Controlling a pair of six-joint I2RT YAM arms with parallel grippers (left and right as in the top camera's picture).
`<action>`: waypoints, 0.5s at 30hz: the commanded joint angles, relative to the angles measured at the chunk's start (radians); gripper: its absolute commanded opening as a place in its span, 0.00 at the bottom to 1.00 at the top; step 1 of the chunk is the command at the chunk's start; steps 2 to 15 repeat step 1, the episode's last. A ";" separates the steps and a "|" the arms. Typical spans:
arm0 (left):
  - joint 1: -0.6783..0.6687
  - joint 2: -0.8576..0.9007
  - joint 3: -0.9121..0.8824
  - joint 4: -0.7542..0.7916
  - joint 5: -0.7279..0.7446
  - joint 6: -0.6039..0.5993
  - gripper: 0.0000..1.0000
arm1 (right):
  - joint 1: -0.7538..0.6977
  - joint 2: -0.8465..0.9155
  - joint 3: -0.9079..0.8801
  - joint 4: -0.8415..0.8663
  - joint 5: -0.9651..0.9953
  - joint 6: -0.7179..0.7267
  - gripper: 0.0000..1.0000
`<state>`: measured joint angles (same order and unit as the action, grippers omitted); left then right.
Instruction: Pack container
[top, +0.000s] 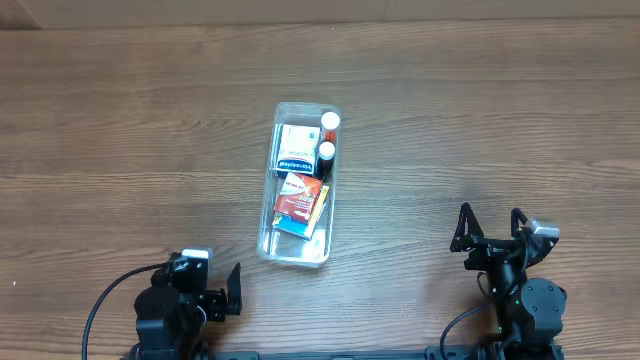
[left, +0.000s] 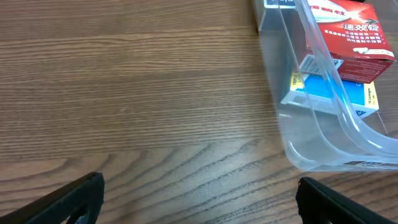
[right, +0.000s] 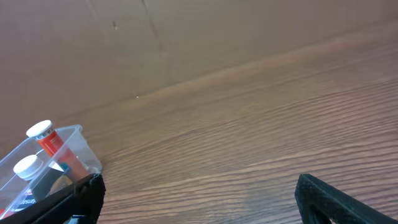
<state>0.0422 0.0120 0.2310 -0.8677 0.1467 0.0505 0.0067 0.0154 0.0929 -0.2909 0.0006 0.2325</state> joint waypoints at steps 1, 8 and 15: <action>0.010 -0.008 -0.002 0.003 0.011 -0.021 1.00 | 0.000 -0.013 -0.006 0.010 0.006 0.000 1.00; 0.010 -0.008 -0.002 0.003 0.011 -0.021 1.00 | 0.000 -0.013 -0.006 0.010 0.006 0.000 1.00; 0.010 -0.008 -0.002 0.003 0.011 -0.021 1.00 | 0.000 -0.013 -0.006 0.010 0.006 0.000 1.00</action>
